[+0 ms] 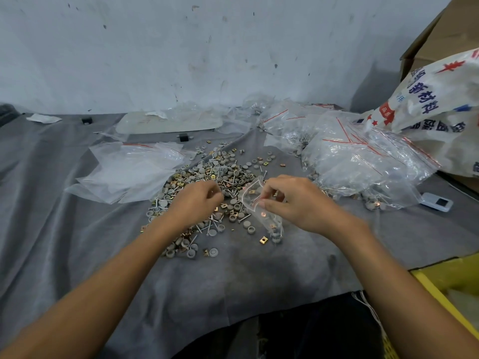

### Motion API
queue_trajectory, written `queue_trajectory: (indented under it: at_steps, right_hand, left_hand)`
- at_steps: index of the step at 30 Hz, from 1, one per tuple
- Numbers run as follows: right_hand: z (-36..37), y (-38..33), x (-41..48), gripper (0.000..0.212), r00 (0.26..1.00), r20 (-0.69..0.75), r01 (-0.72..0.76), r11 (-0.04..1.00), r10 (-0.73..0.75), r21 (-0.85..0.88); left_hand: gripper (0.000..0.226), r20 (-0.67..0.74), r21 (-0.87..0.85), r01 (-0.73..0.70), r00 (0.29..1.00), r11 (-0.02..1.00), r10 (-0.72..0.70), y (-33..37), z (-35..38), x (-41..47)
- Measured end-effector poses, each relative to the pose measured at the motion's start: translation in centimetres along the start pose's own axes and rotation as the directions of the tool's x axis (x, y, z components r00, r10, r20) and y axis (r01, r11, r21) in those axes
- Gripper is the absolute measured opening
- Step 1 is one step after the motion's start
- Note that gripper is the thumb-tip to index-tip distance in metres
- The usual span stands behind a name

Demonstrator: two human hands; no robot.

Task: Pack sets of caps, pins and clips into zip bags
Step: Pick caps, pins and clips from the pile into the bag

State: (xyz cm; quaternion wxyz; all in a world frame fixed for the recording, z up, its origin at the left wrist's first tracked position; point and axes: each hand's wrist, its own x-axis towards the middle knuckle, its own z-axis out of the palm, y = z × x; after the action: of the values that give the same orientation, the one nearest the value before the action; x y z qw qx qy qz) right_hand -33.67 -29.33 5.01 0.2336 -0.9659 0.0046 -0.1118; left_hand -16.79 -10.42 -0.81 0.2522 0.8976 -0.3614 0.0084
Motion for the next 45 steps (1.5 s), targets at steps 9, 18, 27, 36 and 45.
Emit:
queue_trajectory:
  at_steps: [9, 18, 27, 36, 45]
  right_hand:
    - [0.4, -0.3, 0.1, 0.010, 1.000, -0.002, 0.009, 1.000, -0.009, 0.005]
    - [0.4, 0.1, -0.1, 0.008, 1.000, 0.006, -0.008, 1.000, 0.007, 0.005]
    - [0.5, -0.1, -0.2, 0.010, 1.000, 0.026, -0.007, 1.000, 0.006, 0.011]
    - [0.1, -0.4, -0.2, 0.011, 1.000, 0.025, 0.003, 1.000, -0.003, -0.009]
    - [0.3, -0.9, 0.1, 0.011, 1.000, 0.030, -0.005, 1.000, 0.005, -0.012]
  left_hand:
    - [0.011, 0.294, 0.240, -0.037, 0.955, 0.970, -0.037, -0.5, -0.8, 1.0]
    - [0.016, 0.207, 0.462, -0.185, 0.973, 0.867, 0.098, -0.2, 2.3, 3.3]
    - [0.011, 0.086, 0.518, -0.268, 0.961, 0.812, 0.262, -1.4, 3.0, 2.0]
    - [0.013, -0.032, -0.100, 0.033, 0.999, 0.994, -0.036, 1.1, -2.1, 1.1]
    - [0.010, 0.174, -0.098, -0.143, 0.972, 0.985, 0.159, 6.2, -4.6, -0.6]
